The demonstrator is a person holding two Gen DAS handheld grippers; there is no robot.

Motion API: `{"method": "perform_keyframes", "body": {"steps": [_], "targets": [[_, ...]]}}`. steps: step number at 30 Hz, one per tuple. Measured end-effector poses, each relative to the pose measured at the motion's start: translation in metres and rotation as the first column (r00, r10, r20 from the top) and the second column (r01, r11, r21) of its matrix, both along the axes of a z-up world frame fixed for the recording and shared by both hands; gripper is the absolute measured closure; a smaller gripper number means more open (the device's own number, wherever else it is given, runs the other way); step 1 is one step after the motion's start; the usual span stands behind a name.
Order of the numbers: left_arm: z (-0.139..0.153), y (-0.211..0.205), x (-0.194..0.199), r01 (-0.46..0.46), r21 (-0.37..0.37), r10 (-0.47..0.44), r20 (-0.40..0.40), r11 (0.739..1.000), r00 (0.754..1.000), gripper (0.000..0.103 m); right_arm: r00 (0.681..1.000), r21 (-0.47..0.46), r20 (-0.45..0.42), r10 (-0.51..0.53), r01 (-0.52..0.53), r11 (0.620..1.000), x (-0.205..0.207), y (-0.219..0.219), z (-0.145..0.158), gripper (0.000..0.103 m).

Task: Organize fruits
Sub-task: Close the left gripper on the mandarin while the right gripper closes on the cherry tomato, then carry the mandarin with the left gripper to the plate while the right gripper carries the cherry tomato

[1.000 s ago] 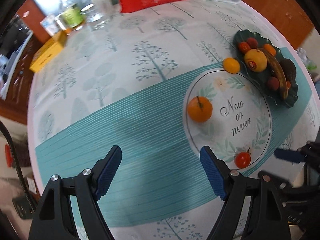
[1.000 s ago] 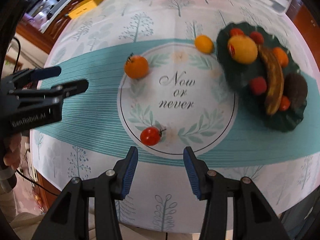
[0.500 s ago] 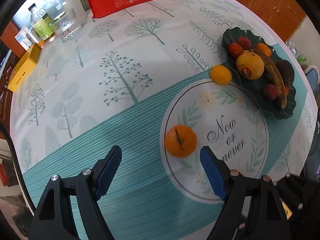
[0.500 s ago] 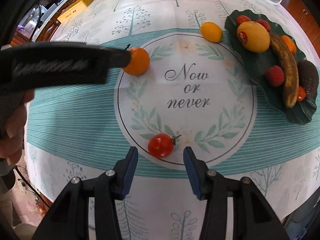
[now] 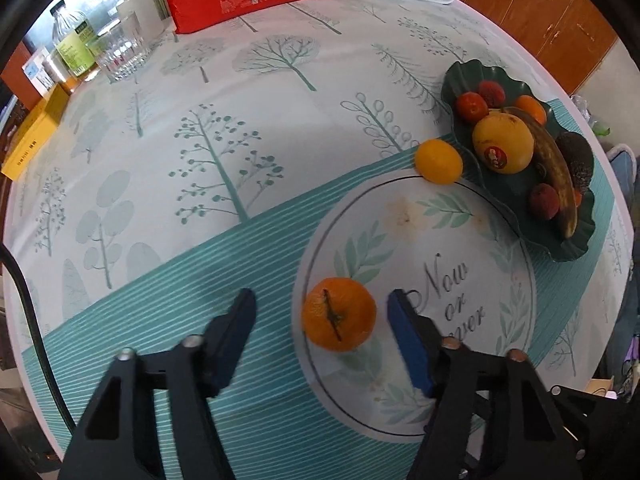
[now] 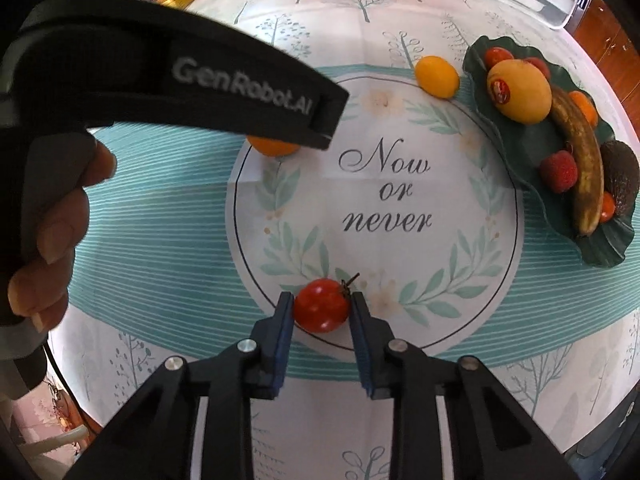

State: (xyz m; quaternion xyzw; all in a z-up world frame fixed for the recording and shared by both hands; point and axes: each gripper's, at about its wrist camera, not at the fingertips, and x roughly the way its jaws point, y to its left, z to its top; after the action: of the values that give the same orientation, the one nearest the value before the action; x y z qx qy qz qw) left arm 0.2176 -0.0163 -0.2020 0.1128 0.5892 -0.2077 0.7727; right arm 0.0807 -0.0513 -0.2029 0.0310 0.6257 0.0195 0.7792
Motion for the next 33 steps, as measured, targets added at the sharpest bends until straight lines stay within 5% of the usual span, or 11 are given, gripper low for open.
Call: {"method": "perform_keyframes", "body": {"steps": [3,14,21,33], "targets": [[-0.004,-0.006,-0.003,0.025,0.004,-0.025,-0.011,1.000,1.000,0.064,1.000,-0.005,0.013,-0.004,0.004,1.000,-0.002,-0.001,0.001,0.076],[-0.001,-0.006,-0.016,0.033,-0.001,-0.033,-0.003,0.999,0.999,0.066,0.996,0.019,0.063,-0.064,0.063,0.998,-0.019,-0.020,0.018,0.076],[0.026,-0.013,-0.031,0.067,-0.026,-0.067,0.020,0.997,0.998,0.066,0.984,0.031,0.115,-0.135,0.132,0.991,-0.031,-0.059,0.043,0.076],[0.066,-0.089,-0.035,0.167,-0.027,-0.166,0.039,0.986,0.985,0.066,0.969,-0.030,0.155,-0.192,0.198,0.980,-0.009,-0.131,0.083,0.076]]}}
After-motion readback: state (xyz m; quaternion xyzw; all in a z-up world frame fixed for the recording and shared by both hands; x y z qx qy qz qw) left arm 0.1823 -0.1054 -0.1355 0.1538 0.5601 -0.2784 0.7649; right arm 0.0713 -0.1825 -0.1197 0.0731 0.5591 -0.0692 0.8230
